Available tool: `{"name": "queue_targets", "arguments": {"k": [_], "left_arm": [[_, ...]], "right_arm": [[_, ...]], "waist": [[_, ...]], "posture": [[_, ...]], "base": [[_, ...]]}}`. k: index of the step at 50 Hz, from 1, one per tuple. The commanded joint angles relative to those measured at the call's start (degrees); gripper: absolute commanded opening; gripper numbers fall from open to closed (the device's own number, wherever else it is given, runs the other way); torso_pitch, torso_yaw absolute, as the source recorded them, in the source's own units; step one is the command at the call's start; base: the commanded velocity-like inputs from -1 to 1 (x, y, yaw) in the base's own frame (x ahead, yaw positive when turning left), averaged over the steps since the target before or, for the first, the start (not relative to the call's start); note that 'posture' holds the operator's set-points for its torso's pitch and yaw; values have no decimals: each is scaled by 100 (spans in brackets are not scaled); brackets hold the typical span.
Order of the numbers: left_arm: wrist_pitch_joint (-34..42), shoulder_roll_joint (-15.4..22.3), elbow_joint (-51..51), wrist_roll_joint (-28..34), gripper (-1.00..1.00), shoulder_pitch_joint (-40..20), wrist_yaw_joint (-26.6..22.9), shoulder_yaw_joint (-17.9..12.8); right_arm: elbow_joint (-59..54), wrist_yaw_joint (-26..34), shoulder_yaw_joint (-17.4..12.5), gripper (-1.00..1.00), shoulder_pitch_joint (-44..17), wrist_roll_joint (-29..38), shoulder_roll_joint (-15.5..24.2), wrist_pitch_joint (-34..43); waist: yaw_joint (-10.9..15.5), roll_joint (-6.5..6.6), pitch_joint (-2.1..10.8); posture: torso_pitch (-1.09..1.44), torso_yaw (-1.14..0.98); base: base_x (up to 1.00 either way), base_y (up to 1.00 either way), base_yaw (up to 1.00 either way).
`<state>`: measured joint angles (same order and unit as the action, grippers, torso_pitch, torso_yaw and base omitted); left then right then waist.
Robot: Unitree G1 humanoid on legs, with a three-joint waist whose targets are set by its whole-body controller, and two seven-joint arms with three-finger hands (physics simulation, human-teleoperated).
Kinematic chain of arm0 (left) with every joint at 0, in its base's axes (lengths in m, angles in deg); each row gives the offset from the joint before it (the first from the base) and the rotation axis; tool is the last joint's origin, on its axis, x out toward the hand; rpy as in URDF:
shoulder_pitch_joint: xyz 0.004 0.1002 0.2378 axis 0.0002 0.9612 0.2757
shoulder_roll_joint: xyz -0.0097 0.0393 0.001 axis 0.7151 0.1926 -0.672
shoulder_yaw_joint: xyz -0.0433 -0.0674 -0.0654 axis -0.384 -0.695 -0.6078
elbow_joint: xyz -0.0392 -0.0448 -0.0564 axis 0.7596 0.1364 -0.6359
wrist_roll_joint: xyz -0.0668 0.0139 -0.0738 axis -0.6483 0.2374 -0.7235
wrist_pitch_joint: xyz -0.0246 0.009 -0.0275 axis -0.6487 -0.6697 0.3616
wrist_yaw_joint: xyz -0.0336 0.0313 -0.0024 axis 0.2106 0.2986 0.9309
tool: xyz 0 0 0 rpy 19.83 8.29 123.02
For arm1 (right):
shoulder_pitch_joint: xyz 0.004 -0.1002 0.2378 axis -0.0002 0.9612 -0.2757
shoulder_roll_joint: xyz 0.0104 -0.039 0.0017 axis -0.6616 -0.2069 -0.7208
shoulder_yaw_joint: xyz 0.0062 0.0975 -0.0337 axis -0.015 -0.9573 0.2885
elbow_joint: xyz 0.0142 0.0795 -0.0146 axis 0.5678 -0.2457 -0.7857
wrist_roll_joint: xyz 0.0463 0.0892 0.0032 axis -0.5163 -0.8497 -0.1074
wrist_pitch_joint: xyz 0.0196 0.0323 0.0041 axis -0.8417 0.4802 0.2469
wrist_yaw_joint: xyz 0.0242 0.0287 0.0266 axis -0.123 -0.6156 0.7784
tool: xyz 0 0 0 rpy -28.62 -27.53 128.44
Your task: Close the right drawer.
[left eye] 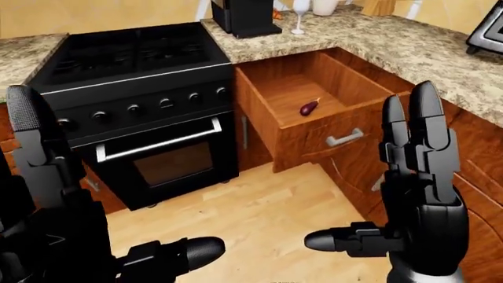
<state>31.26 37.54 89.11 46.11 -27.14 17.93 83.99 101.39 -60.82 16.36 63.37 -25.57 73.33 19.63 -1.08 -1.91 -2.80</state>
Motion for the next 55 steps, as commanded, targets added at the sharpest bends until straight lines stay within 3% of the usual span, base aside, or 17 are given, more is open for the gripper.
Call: {"name": "queue_targets", "arguments": {"k": [1, 8, 11, 12, 13, 22, 25, 26, 27, 34, 36, 38, 41, 48, 50, 52, 55], "left_arm": [[-69, 27, 242, -20, 100, -36, 20, -49], [-87, 30, 219, -26, 100, -21, 27, -35], [-83, 28, 216, -40, 100, -22, 27, -46], [-82, 27, 223, -40, 100, -16, 26, -42], [-85, 25, 230, -43, 100, -10, 26, -40], [-51, 22, 242, -72, 100, -22, 30, -60], [-44, 19, 245, -79, 100, -28, 31, -71], [-47, 17, 242, -78, 100, -25, 30, -66], [-47, 17, 242, -79, 100, -25, 30, -65], [-21, 19, 247, -94, 100, -44, 26, -72], [-20, 20, 238, -94, 100, -51, 26, -74], [-12, 21, 241, -100, 100, -55, 24, -75], [-25, 20, 233, -100, 100, -49, 24, -70], [-38, 16, 234, -98, 100, -38, 25, -74], [-28, 16, 240, -103, 100, -44, 28, -89], [-38, 14, 243, -106, 100, -37, 28, -90], [-38, 12, 241, -111, 100, -38, 26, -92]], "right_arm": [[234, -15, 64, 100, -42, 11, -19, -93], [204, -15, 70, 100, -35, 12, -15, -110], [175, -16, 74, 100, -28, 15, -11, -138], [170, -15, 80, 100, -18, 20, -9, -153], [178, -14, 79, 100, -12, 23, -8, -157], [168, 3, 68, 100, 2, 12, -6, -187], [149, 2, 54, 100, -4, 20, -8, -195], [140, 1, 49, 100, -3, 13, -10, -199], [151, 6, 49, 100, -2, 7, -10, -192], [125, 10, 48, 100, -7, 9, -14, -211], [115, 9, 54, 100, -6, 14, -14, -218], [107, 7, 62, 100, -9, 18, -15, -219], [91, 1, 58, 100, -15, 18, -14, -221], [80, -5, 68, 100, -4, 19, -10, -237], [93, -3, 68, 100, 0, 21, -9, -232], [92, -2, 73, 100, 3, 23, -8, -236], [110, 5, 83, 100, 2, 33, -6, -223]], "waist": [[10, -90, 36], [60, 337, -106], [115, 793, 20], [159, 623, -1], [161, 599, -86], [142, 134, -6], [46, -396, 179], [-5, -89, 43], [12, -159, 82], [50, 255, -81], [68, 426, -97], [94, 764, 14], [122, 633, -101], [137, 246, -8], [140, 73, 8], [96, -280, 129], [-1, -90, 71]], "posture": [[0, 0], [0, 0], [0, 0], [0, 0], [0, 0], [0, 0], [0, 0], [0, 0], [0, 0], [0, 0], [0, 0], [0, 0], [0, 0], [0, 0], [0, 0], [0, 0], [0, 0]], "base": [[0, 0, -54], [0, 0, -54], [0, 0, -54], [0, 0, -54], [0, 0, -54], [0, 0, -54], [0, 0, -54], [0, 0, -54], [0, 0, -53], [0, 0, -54], [0, 0, -54], [0, 0, -54], [0, 0, -54], [0, 0, -54], [0, 0, -54], [0, 0, -54], [0, 0, -54]]}}
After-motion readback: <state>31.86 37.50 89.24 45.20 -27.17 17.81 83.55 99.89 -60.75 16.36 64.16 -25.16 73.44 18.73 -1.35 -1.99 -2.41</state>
